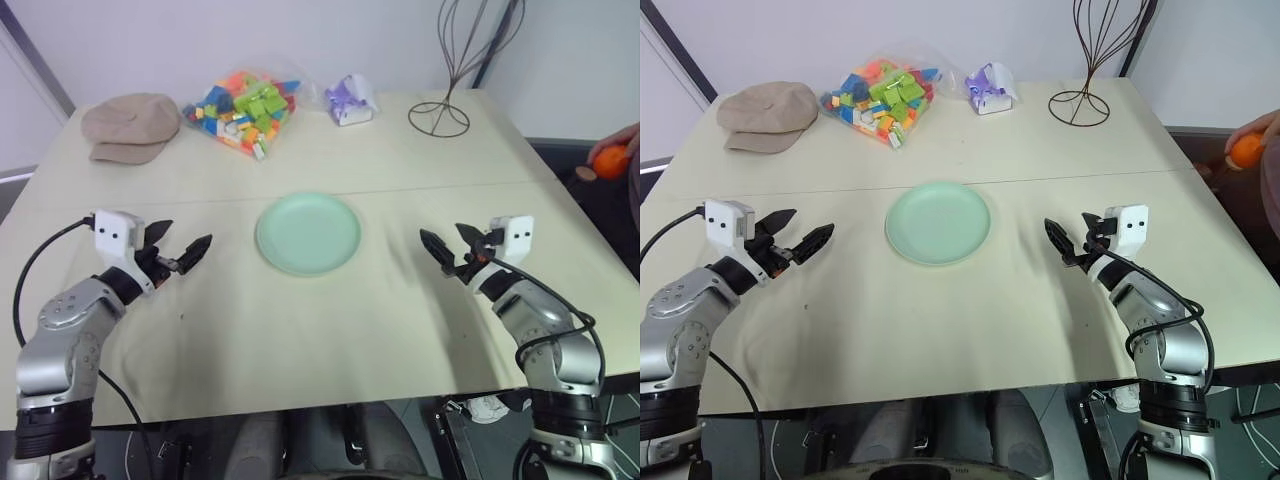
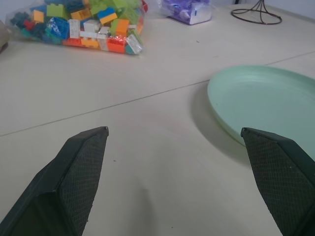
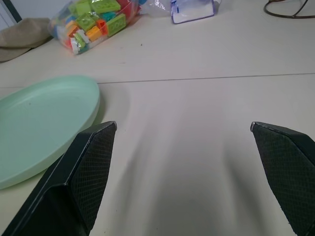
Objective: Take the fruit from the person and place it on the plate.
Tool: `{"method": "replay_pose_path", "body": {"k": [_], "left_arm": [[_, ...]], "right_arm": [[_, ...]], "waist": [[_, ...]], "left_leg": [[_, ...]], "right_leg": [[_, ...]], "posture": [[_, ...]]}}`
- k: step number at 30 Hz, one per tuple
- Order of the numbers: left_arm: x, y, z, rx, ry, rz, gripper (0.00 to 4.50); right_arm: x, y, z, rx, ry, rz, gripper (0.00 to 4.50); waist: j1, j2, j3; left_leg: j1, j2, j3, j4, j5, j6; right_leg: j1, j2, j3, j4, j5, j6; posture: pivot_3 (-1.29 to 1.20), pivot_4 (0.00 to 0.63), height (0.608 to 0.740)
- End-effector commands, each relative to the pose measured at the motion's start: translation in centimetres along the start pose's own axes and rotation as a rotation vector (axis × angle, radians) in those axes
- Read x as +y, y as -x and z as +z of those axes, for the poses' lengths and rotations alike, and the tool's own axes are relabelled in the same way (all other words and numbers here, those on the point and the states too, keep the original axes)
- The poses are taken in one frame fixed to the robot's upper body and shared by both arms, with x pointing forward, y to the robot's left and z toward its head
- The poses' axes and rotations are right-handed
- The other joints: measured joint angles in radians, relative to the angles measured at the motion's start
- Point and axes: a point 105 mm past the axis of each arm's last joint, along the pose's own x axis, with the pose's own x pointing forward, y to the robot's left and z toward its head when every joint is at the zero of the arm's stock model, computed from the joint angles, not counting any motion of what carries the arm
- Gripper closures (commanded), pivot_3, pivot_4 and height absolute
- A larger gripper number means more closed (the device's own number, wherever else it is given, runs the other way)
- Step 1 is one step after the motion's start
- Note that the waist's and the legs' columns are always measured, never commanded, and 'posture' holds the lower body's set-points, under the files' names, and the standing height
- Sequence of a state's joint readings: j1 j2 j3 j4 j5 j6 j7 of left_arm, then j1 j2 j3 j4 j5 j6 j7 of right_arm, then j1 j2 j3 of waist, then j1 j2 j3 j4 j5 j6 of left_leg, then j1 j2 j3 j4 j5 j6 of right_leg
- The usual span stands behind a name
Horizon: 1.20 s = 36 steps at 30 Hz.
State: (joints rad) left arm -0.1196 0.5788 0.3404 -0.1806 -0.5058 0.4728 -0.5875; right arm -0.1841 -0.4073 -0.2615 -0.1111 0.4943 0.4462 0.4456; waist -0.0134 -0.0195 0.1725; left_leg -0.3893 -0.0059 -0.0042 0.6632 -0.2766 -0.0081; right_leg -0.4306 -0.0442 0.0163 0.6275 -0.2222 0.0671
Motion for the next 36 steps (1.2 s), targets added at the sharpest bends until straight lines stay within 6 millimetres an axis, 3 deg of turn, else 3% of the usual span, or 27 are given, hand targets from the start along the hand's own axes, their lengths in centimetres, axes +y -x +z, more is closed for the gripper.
{"method": "replay_pose_path", "body": {"k": [1, 18, 21, 23, 27, 30, 33, 36], "left_arm": [[0.0, 0.1, 1.5, -0.042, -0.038, -0.006, 0.01], [0.1, 0.1, 1.5, -0.045, -0.042, -0.005, 0.01], [0.2, 0.1, 1.5, -0.043, -0.043, -0.005, 0.01], [0.3, 0.1, 1.5, -0.041, -0.042, -0.005, 0.01], [0.5, 0.2, 1.5, -0.033, -0.043, -0.006, 0.01], [0.5, 0.1, 1.4, -0.030, -0.041, -0.008, 0.01], [0.3, -0.3, 1.5, -0.025, -0.042, -0.022, 0.01], [0.3, -0.6, 1.7, -0.029, -0.044, -0.026, 0.01]], "right_arm": [[-0.1, 0.2, 1.4, -0.054, 0.021, -0.008, 0.00], [-0.6, 0.2, 1.6, -0.065, 0.040, -0.033, 0.00], [-0.5, 0.1, 2.4, -0.102, -0.004, -0.035, 0.00], [0.3, 0.2, 3.2, -0.131, -0.044, -0.001, 0.00], [4.0, 1.2, 6.7, -0.231, -0.149, 0.170, 0.00], [5.2, 1.5, 8.5, -0.285, -0.176, 0.200, 0.00], [6.9, 0.3, 10.0, -0.324, -0.124, 0.220, 0.00], [7.4, -0.9, 10.0, -0.315, -0.048, 0.214, 0.00]], "waist": [[0.000, 0.000, 0.000], [0.000, 0.000, 0.000], [0.000, 0.000, 0.000], [0.000, 0.000, 0.000], [-0.001, 0.002, 0.002], [-0.001, 0.002, 0.002], [-0.002, 0.002, 0.002], [-0.001, 0.002, 0.002]], "left_leg": [[0.000, 0.000, 0.000, 0.000, 0.000, 0.000], [0.000, 0.000, 0.000, 0.000, 0.000, 0.000], [0.000, 0.000, 0.000, 0.000, 0.000, 0.000], [0.000, 0.000, 0.000, 0.000, 0.000, 0.000], [-0.001, 0.000, 0.000, 0.000, 0.000, 0.000], [-0.001, 0.001, -0.001, 0.000, 0.000, 0.000], [-0.001, 0.000, 0.000, 0.000, 0.000, 0.000], [-0.001, 0.000, 0.000, 0.000, 0.000, 0.000]], "right_leg": [[0.000, 0.000, 0.000, 0.000, 0.000, 0.000], [0.000, 0.000, 0.000, 0.000, 0.000, 0.000], [0.000, 0.000, 0.000, 0.000, 0.000, 0.000], [0.000, 0.000, 0.000, 0.000, 0.000, 0.000], [-0.001, 0.000, 0.000, 0.000, 0.000, 0.000], [-0.001, 0.000, 0.000, 0.000, 0.000, 0.000], [-0.001, 0.000, 0.000, -0.001, 0.000, 0.000], [-0.001, 0.000, 0.000, 0.000, 0.000, 0.000]], "posture": [[0.00, 0.150, 0.740], [0.00, 0.150, 0.740], [0.00, 0.150, 0.740], [0.00, 0.150, 0.740], [0.00, 0.150, 0.740], [0.00, 0.150, 0.740], [0.00, 0.150, 0.740], [0.00, 0.150, 0.740]]}}
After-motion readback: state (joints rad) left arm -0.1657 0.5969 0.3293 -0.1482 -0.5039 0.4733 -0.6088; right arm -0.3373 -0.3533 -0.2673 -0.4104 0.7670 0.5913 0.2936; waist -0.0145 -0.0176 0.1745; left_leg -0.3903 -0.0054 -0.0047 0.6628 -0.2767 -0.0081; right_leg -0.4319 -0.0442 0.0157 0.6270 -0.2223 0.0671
